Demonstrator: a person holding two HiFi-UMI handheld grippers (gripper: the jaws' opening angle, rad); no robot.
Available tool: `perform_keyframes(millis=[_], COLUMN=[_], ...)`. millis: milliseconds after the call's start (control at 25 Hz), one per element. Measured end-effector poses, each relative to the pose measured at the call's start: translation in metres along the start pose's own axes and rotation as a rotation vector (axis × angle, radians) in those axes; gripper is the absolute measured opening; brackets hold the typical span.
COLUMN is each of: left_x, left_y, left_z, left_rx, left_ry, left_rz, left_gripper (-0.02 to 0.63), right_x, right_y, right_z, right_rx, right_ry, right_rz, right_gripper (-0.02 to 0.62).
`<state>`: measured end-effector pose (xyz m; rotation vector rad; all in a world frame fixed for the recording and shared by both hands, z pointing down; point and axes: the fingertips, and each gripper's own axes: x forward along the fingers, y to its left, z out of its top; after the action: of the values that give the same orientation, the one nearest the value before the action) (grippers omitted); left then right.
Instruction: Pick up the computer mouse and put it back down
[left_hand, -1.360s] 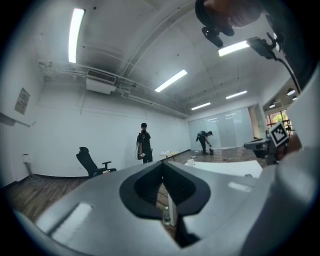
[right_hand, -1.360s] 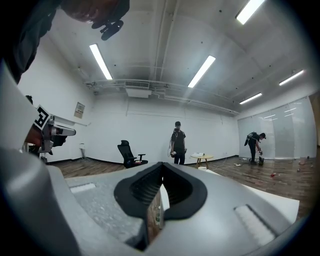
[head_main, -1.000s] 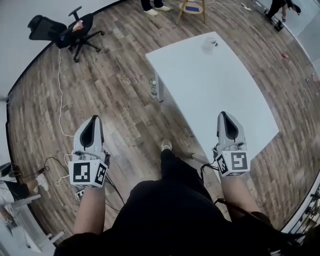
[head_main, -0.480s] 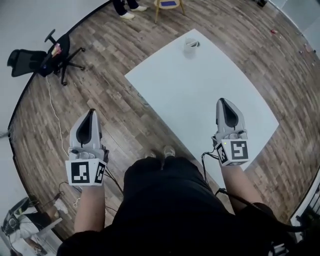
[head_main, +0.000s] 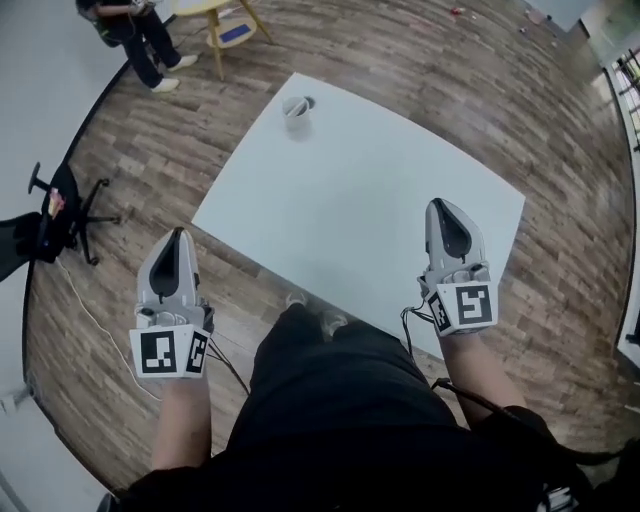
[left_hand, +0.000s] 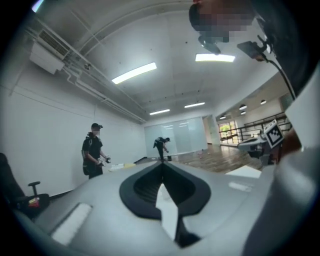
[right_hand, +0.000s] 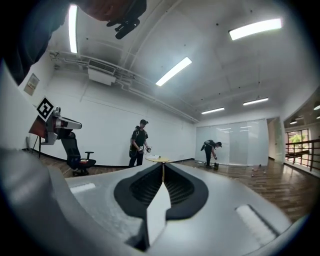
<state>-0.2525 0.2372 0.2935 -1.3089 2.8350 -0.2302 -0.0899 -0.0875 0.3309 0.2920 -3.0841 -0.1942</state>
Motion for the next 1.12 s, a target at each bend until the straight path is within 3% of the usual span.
perform_keyframes(millis=[120,400,600,880,1120], left_x=[0.049,0.139,0.187,0.195,0.181], left_y=[-0.009,-0.056,-0.114,-0.196,-0.225], left_z=[0.003,0.009,0.017,0.027,0.032], left_rx=[0.002,0.023,0.014,0.01,0.006], left_ry=[-0.011,-0.049,-0.085,-0.137,-0.159], left_rz=[-0.126,-0.435,-0.659,-0.935,-1.035], left_gripper=[0.003,0.003,0.003,0.003,0.003], right_x=[-0.011,-0.064,-0.123,-0.212,-0.245], right_y=[-0.016,-0.048,-0.059,-0.041,-0.022], right_z=[0.001,-0.012,-0.01,-0.009,-0.01], right_rx=[0.011,0.015,0.006,0.004,0.013], right_ry=[0.004,0.052,0.092,0.149,0.164], right_rz=[-0.092,-0.398,-0.636,-0.903,-0.979], right_gripper=[0.017,0.028,0.029,0.031,0.031])
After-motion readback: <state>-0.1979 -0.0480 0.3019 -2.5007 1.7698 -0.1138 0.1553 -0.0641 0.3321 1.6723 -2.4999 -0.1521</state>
